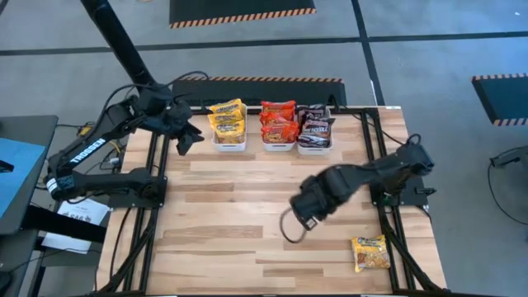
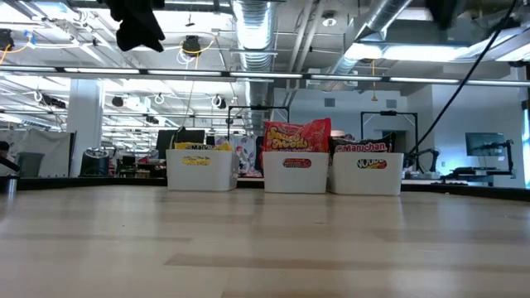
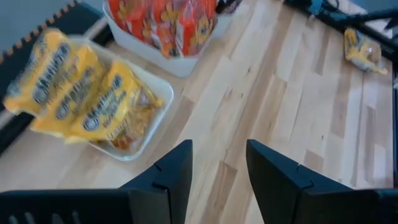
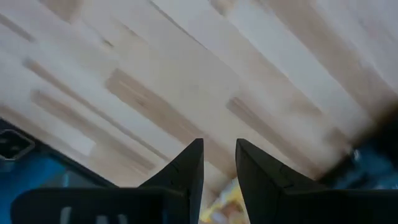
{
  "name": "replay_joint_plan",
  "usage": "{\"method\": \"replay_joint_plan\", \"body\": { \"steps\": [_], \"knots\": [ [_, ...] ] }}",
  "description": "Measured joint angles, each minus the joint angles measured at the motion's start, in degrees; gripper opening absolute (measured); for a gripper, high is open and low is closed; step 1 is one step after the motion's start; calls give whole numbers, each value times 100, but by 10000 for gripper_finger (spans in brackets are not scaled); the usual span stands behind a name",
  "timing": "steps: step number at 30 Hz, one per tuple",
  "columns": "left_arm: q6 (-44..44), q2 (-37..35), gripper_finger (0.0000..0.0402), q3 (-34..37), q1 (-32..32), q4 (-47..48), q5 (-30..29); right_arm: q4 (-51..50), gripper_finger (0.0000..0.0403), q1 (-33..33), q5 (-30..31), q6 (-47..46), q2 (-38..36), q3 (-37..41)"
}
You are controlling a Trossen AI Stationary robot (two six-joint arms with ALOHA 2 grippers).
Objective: Sort Maruchan noodles
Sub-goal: Put the yellow noodle pack into the left white bin
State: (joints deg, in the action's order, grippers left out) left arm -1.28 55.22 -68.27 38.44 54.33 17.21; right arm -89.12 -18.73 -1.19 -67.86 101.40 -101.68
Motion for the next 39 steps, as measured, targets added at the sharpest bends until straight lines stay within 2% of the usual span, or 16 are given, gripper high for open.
{"method": "replay_joint_plan", "body": {
  "steps": [9,18,22,27,31,35,39],
  "knots": [
    [-2,15,137,103,-57,-24,50,192,117,-1237,-51,-2232,-573,892],
    [-407,15,137,103,-59,-239,48,1593,118,-2560,-86,-4044,-1351,2288],
    [-582,15,137,105,-59,-245,48,1974,137,-3100,-238,-4571,-1536,2715],
    [-862,15,137,105,-59,-243,46,2017,183,-3723,-514,-5008,-1574,3056],
    [-1074,15,137,105,-59,-241,44,2498,215,-4177,-522,-5469,-1574,3469],
    [-1296,15,137,103,-59,-241,39,3255,227,-4530,-520,-5931,-1569,3993],
    [-1443,15,137,104,-59,-241,37,3540,228,-4654,-517,-6115,-1567,4338]
  ]
}}
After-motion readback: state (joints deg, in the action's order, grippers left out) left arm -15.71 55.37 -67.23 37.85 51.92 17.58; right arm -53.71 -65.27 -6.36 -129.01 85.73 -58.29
